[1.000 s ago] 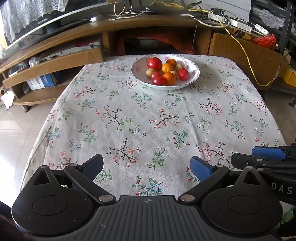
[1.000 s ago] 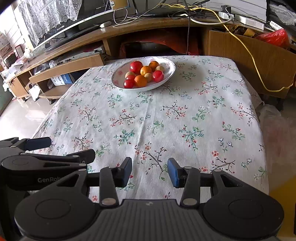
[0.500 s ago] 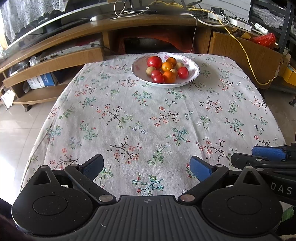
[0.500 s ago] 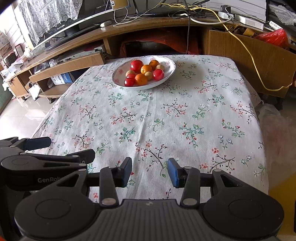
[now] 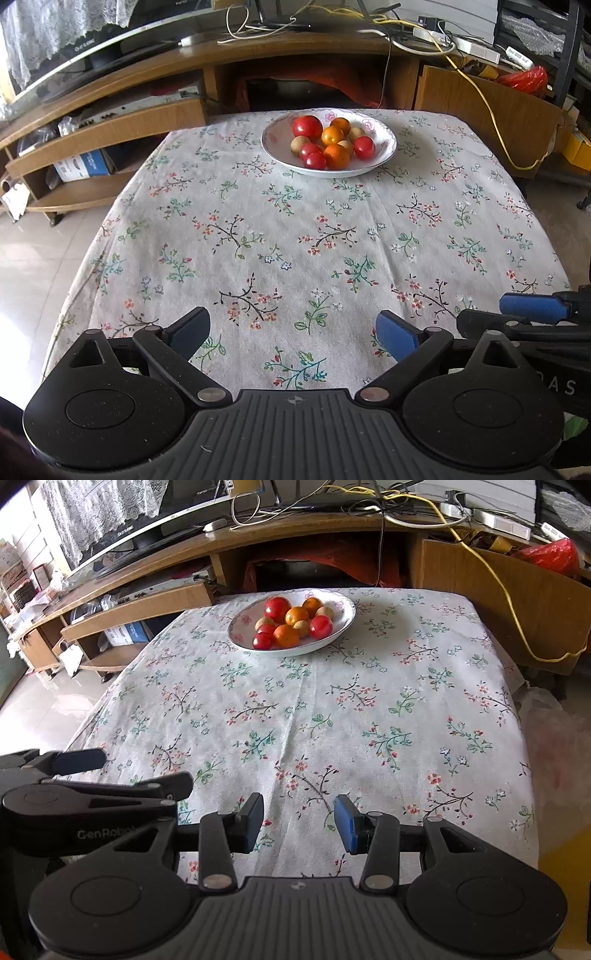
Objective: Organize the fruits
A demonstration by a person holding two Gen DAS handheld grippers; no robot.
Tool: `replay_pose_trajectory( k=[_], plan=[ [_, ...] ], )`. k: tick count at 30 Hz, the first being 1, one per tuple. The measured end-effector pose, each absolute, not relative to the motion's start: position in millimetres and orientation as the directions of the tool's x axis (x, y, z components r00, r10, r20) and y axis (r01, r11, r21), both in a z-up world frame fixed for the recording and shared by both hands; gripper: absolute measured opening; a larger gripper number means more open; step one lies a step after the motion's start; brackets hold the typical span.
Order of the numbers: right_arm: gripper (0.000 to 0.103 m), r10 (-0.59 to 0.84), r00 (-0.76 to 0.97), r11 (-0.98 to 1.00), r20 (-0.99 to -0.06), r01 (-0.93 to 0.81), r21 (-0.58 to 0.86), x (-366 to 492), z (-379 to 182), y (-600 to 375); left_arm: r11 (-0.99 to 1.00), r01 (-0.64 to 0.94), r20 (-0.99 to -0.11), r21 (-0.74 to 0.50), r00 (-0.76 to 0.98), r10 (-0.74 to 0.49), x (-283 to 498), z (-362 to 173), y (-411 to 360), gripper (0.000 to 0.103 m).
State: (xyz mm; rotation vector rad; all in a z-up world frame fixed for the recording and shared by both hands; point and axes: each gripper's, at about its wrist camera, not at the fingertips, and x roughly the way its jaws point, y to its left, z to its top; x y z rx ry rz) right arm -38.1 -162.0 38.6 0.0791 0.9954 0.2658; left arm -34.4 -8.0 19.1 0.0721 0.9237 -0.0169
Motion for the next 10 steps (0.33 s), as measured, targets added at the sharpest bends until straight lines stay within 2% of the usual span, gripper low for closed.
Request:
replay_pose_trajectory(
  k=[3, 10],
  plan=[
    [0.042, 0.269, 0.532, 0.962, -0.803, -0.183, 0.201, -38.4, 43.3, -165.5, 0.999, 0.043, -0.786, 0.033, 0.618, -0.001, -35.4, 22.9, -5.3, 0.099],
    [0.042, 0.267, 0.525, 0.963, -0.808, -0.184, 0.198, -36.3, 42.4, -163.1, 0.996, 0.044, -0.772, 0.082, 0.635, 0.035, -36.9, 23.0, -9.2, 0.1]
  ],
)
